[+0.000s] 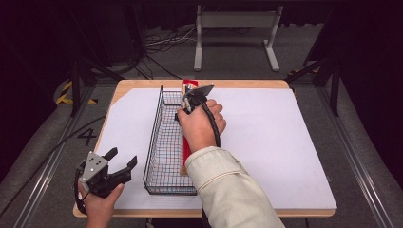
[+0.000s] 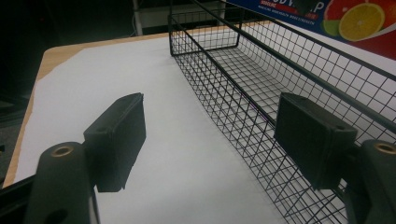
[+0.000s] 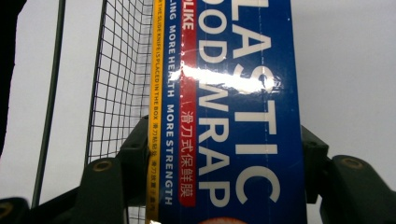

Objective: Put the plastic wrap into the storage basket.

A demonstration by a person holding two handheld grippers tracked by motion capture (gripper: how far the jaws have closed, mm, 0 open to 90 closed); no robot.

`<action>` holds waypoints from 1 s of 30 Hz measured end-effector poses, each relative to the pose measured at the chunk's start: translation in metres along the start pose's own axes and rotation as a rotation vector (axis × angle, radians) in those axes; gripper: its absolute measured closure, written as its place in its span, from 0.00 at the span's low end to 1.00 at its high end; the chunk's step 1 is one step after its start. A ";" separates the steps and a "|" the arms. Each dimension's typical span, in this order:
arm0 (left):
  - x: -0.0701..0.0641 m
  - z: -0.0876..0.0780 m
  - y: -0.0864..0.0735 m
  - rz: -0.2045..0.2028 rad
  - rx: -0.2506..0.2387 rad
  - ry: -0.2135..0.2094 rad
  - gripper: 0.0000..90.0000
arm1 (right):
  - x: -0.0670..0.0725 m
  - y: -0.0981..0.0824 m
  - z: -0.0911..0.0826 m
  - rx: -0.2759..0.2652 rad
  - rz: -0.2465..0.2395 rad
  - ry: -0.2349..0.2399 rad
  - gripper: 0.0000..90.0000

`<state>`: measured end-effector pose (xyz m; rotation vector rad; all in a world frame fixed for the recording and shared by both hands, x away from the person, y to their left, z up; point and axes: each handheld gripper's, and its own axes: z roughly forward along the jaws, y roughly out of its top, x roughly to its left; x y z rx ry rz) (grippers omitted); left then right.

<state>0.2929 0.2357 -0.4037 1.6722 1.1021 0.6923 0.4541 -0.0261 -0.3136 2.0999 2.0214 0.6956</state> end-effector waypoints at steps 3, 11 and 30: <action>0.000 0.001 0.001 0.010 0.002 0.001 0.28 | -0.001 -0.001 0.005 -0.004 0.013 -0.008 0.45; -0.001 0.001 0.000 0.012 0.001 0.005 0.28 | 0.003 -0.007 0.019 0.006 0.033 -0.028 0.45; 0.001 0.002 0.000 0.010 0.010 0.005 0.28 | 0.015 -0.016 0.042 0.004 -0.008 -0.101 0.44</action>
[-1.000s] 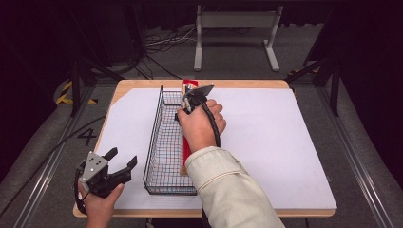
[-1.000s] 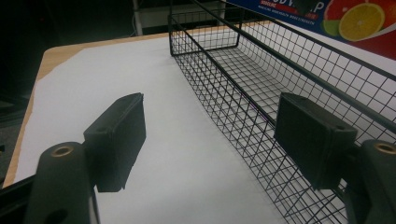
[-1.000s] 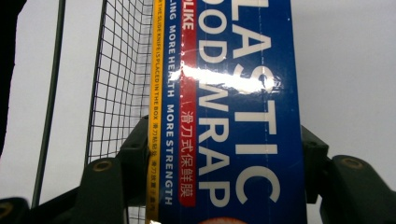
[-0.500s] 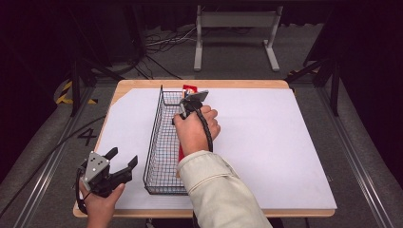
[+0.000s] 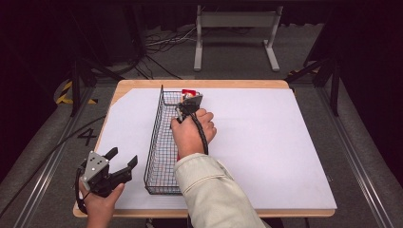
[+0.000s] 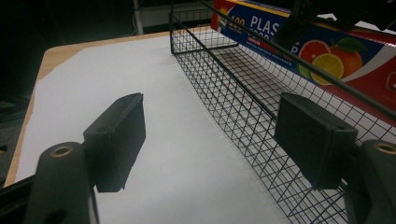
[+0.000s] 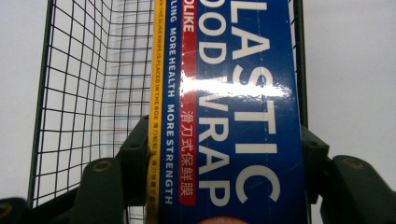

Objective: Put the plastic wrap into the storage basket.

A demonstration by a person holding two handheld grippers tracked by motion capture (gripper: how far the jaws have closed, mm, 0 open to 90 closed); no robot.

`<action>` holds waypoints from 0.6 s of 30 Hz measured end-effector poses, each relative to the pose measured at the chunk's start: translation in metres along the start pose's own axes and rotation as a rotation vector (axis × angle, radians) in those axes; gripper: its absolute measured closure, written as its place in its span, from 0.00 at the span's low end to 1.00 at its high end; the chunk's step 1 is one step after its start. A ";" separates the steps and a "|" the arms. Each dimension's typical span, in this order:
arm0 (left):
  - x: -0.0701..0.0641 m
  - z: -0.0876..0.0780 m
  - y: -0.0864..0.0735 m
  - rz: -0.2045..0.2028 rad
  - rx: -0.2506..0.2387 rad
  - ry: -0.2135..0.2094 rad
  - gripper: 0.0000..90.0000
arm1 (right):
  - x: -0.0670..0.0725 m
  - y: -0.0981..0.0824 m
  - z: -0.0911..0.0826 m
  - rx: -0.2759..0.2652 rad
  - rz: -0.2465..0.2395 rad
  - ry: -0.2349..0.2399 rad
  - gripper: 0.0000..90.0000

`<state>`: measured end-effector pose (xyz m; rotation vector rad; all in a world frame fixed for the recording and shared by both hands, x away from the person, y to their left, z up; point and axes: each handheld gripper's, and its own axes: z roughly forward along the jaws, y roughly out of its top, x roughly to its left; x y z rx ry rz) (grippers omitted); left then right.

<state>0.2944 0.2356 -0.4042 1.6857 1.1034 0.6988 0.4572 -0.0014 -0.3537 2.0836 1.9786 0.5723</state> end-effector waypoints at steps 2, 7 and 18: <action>0.001 0.000 0.000 -0.003 0.002 -0.002 0.28 | 0.002 0.000 0.000 -0.004 0.000 0.006 0.44; 0.000 -0.001 0.000 -0.002 0.000 0.002 0.28 | 0.007 -0.003 0.004 0.020 -0.002 -0.006 0.44; 0.000 0.000 0.000 0.006 0.004 -0.001 0.28 | 0.012 -0.005 0.014 0.052 -0.008 -0.025 0.44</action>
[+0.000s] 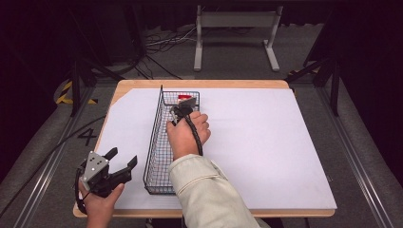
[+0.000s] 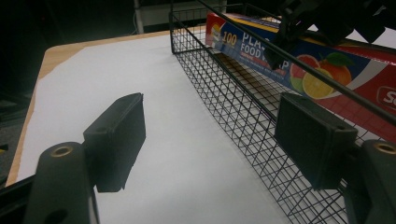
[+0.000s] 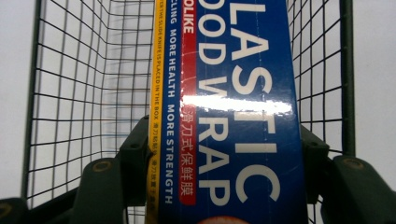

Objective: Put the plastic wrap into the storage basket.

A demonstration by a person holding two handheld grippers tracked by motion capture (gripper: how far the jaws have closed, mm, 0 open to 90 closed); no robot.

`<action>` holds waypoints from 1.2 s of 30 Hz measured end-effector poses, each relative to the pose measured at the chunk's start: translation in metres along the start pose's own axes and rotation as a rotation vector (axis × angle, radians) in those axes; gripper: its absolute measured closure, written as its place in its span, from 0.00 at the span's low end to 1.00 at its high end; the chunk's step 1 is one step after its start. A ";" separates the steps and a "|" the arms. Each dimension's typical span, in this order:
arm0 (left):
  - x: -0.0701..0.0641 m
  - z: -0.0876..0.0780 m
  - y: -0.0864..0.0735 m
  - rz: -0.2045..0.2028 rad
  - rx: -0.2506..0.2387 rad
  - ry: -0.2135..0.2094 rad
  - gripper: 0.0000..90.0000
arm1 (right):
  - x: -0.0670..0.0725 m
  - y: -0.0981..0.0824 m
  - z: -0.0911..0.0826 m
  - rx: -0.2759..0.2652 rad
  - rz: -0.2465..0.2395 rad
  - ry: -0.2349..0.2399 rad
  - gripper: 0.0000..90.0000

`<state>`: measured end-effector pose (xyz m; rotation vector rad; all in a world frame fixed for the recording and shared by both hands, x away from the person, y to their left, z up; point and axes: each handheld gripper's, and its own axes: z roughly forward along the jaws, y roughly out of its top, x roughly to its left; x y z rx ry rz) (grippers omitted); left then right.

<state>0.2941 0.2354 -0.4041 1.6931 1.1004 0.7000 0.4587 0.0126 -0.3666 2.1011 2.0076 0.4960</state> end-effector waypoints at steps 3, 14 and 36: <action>-0.001 0.000 0.000 0.001 -0.004 0.000 0.28 | -0.002 -0.001 0.005 -0.005 0.000 -0.011 0.44; -0.001 0.001 0.000 0.004 0.000 -0.002 0.28 | -0.001 -0.002 0.011 -0.005 0.009 -0.040 0.44; -0.001 0.000 0.000 0.005 -0.003 -0.003 0.28 | 0.005 -0.007 0.021 0.054 -0.015 -0.059 0.43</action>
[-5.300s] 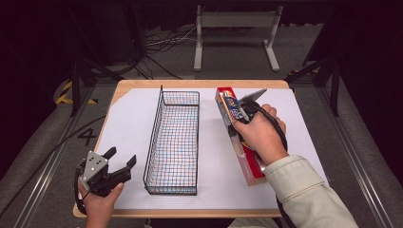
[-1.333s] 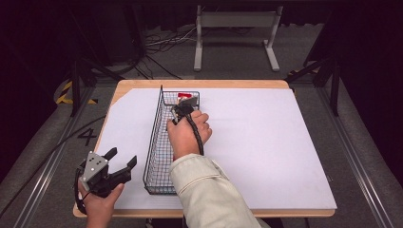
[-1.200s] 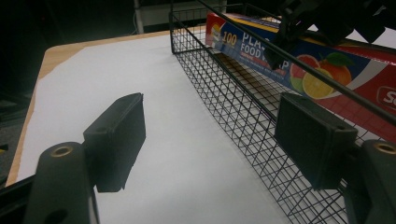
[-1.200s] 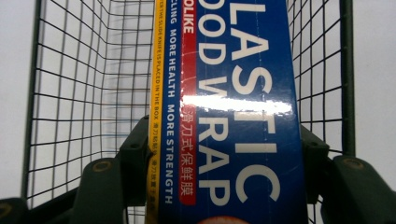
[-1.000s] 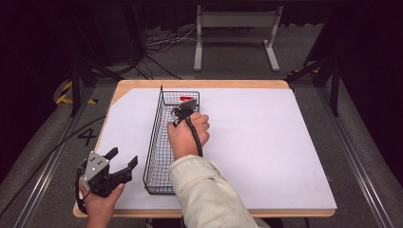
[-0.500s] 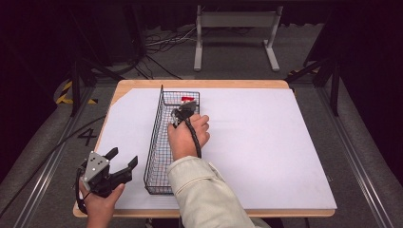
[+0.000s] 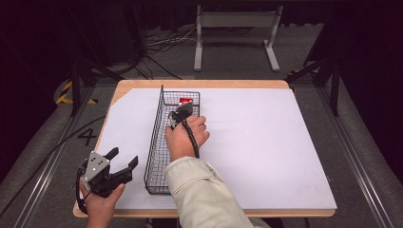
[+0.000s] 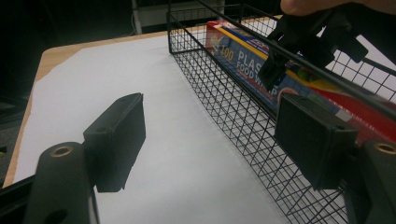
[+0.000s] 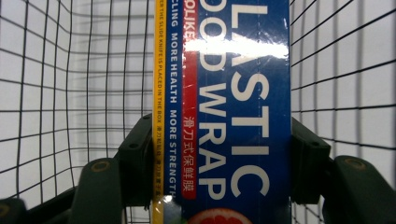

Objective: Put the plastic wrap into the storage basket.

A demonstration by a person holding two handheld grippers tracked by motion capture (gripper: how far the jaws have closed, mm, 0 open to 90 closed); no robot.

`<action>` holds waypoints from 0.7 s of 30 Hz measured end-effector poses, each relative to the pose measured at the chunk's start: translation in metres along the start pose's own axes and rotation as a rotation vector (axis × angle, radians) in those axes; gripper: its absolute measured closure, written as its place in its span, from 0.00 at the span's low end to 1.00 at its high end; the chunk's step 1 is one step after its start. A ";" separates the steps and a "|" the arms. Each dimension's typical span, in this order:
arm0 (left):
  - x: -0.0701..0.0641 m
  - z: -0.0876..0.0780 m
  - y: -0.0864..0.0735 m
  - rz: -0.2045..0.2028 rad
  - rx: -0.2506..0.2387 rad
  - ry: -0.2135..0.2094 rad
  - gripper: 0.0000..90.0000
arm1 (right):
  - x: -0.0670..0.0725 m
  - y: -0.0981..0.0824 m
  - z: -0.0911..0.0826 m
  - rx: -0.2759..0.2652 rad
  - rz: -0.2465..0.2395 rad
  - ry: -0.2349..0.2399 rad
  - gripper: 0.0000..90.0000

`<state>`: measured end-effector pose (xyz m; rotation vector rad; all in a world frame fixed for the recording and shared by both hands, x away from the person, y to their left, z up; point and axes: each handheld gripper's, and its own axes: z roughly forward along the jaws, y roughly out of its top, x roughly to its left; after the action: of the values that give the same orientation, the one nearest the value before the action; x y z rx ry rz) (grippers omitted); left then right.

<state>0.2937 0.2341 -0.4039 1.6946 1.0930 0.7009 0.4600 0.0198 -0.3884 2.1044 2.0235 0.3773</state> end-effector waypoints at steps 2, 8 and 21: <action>0.000 0.000 0.000 -0.003 -0.001 0.000 0.28 | 0.001 -0.001 0.001 0.002 -0.004 0.000 0.43; 0.001 0.000 0.000 -0.004 -0.001 0.001 0.28 | 0.000 -0.001 -0.001 0.002 -0.007 0.017 0.40; 0.001 0.001 0.000 0.001 0.009 0.001 0.28 | -0.013 0.012 -0.047 -0.033 -0.081 0.084 0.39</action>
<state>0.2949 0.2342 -0.4045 1.7029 1.0976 0.6985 0.4562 0.0051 -0.3409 2.0121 2.1261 0.4905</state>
